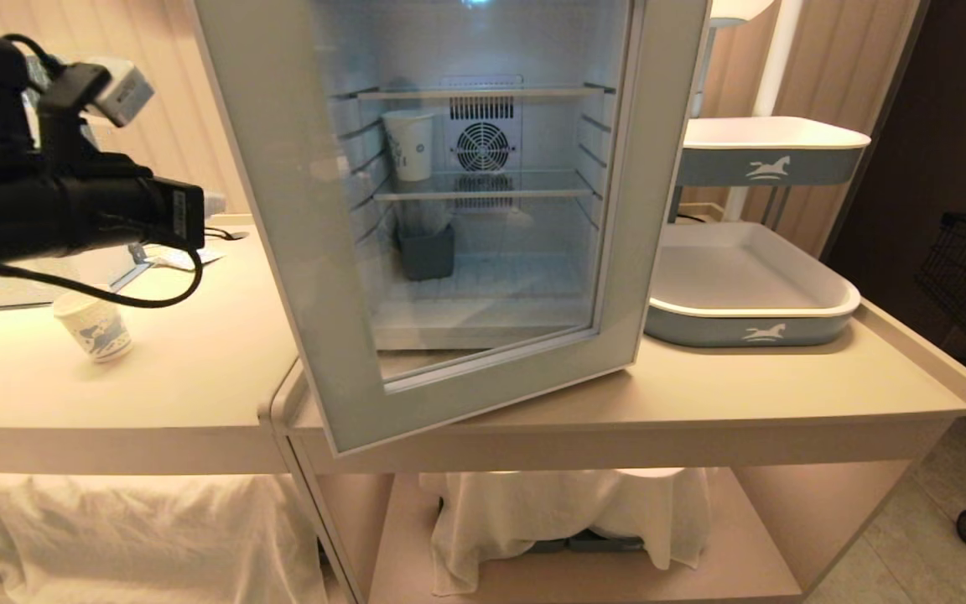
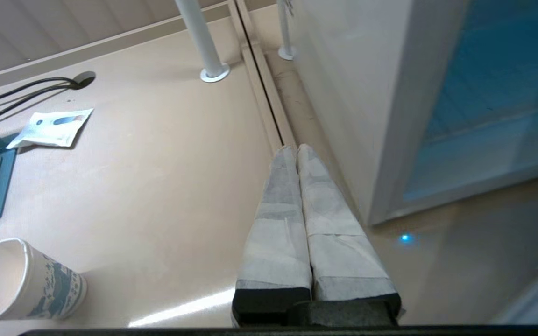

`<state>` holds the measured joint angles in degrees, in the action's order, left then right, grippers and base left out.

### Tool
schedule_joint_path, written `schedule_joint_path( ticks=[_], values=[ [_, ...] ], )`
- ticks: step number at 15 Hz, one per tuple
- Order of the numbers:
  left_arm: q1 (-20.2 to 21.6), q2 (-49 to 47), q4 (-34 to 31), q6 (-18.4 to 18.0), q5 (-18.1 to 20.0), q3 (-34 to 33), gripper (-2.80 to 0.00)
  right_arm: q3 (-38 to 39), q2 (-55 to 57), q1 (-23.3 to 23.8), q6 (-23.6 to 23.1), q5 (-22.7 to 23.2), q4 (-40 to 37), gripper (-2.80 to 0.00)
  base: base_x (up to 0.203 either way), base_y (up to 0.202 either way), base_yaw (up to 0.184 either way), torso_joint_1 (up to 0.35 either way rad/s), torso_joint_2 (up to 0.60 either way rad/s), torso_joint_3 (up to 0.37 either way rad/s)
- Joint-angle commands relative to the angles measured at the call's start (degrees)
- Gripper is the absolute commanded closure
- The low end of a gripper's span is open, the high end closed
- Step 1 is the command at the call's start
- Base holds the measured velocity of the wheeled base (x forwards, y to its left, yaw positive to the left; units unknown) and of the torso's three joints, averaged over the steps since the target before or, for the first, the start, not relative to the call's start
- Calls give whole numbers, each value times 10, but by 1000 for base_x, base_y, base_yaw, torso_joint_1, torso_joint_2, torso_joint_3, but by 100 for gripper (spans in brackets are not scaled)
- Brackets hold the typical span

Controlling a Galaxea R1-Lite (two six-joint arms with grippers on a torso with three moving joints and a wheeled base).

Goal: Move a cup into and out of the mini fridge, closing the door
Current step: Open the freezer door

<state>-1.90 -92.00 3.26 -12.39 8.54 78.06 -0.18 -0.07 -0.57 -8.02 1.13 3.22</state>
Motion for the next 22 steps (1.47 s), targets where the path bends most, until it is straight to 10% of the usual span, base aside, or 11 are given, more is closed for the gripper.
schedule_joint_path(
  ticks=[1, 22],
  values=[
    [-12, -69, 5, -4, -6, 33, 0, 0, 0, 0, -1, 0, 0, 0, 0, 0, 0, 0, 0, 0],
    [-146, 0, -4, 76, -10, 49, 0, 0, 0, 0, -1, 0, 0, 0, 0, 0, 0, 0, 0, 0]
  ],
)
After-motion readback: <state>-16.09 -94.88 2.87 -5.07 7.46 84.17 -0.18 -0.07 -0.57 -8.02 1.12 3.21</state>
